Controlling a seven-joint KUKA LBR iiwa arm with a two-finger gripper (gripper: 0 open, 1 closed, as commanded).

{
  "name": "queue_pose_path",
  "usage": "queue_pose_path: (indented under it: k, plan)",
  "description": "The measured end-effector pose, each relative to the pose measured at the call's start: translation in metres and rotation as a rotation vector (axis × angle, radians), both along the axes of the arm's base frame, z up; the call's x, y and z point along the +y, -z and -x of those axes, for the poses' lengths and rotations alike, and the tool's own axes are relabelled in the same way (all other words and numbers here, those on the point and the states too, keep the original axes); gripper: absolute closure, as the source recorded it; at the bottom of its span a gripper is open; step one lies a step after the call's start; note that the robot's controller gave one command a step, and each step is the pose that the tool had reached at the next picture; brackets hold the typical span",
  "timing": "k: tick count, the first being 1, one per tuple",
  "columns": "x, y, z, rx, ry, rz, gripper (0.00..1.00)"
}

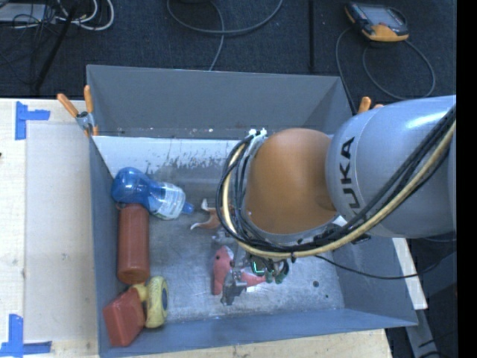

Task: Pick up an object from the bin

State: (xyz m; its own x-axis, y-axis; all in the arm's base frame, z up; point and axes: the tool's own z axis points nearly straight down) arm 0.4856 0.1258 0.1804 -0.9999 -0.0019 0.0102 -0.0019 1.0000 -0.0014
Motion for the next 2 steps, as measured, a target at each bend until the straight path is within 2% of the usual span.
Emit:
queue_pose_path:
  k: [1, 2]
  plan:
    - [-0.001, -0.004, -0.002, -0.007, 0.004, -0.001, 0.0]
    - [-0.044, 0.031, -0.012, -0.008, -0.053, -0.001, 0.0]
